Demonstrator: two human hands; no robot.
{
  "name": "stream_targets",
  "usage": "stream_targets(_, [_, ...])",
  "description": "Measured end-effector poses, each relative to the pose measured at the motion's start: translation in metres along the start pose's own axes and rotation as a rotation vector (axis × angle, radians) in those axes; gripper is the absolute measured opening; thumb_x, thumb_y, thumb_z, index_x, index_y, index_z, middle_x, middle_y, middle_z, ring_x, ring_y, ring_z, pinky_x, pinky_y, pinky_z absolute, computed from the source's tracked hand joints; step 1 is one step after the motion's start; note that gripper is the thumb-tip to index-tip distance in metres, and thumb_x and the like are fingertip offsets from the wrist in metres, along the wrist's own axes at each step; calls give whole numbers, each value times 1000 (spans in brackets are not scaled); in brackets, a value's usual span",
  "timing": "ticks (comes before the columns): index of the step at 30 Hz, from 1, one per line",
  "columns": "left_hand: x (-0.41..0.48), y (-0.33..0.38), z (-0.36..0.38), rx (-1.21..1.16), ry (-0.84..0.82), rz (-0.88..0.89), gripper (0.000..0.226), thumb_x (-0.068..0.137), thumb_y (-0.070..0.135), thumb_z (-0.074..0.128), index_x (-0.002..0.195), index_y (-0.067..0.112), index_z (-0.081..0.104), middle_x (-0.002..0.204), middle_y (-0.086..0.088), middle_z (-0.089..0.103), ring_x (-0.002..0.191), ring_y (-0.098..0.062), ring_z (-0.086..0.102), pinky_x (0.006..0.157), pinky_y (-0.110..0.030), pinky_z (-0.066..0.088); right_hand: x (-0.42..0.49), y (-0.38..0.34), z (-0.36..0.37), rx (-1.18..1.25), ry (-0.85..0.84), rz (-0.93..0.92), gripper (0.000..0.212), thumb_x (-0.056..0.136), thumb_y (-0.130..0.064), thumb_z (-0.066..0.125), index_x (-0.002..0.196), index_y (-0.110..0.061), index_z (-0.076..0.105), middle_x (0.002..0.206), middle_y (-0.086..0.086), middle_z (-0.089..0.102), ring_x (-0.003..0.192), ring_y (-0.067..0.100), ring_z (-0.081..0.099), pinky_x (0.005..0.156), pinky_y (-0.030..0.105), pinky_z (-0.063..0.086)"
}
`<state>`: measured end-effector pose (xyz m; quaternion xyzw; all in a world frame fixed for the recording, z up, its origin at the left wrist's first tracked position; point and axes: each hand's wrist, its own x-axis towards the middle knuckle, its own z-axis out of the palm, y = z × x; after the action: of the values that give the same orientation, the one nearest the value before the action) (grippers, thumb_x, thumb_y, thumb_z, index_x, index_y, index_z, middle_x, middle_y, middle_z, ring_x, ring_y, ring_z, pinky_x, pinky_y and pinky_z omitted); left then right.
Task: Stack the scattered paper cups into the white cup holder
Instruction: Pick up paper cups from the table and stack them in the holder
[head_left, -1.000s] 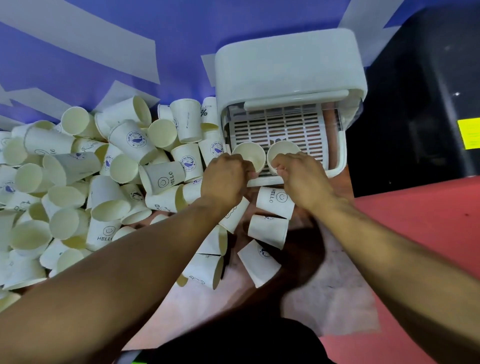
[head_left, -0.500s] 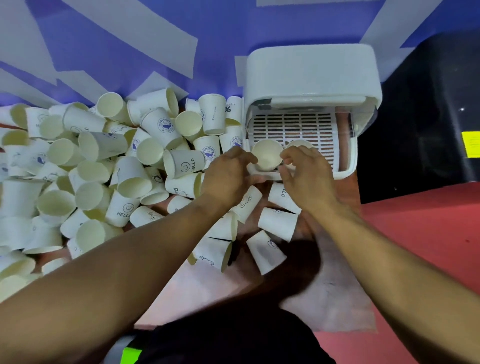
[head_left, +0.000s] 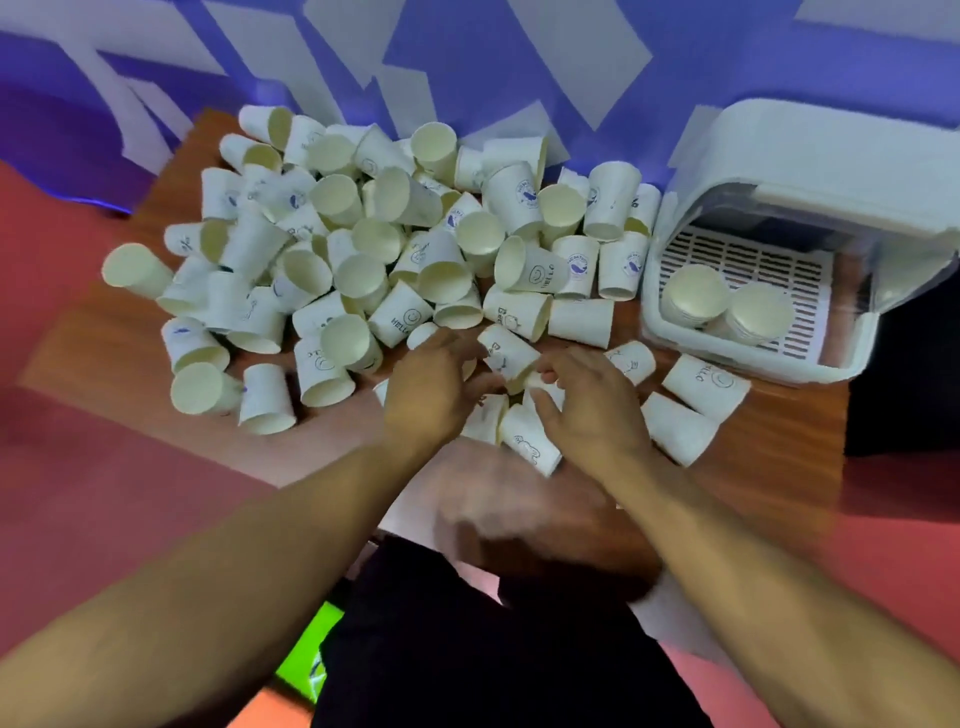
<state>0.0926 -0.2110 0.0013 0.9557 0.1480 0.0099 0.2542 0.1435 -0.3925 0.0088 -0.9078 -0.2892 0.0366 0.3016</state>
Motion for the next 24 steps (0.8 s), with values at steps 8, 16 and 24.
stream_targets(8, [-43,-72,-9,31,-17,-203,29,87,38,67,110,21,67,118,3,56,101,-23,58,68,-28,36,-11,-40,40,-43,-180,96,24,83,-19,66,107,-17,64,97,0,68,91,21,62,75,33,50])
stream_targets(16, [-31,-106,-10,-13,-225,-216,23,90,28,61,111,24,68,132,4,46,110,-18,55,75,-27,37,-16,-48,69,-78,-301,410,30,87,-26,61,117,-18,62,118,0,63,110,21,57,88,31,45])
stream_targets(24, [-15,-115,-3,-10,-405,-152,20,91,30,57,110,29,64,143,0,39,127,-20,45,87,-29,37,-22,-53,90,46,-260,657,27,84,-26,63,111,-21,63,113,0,65,105,20,60,88,31,47])
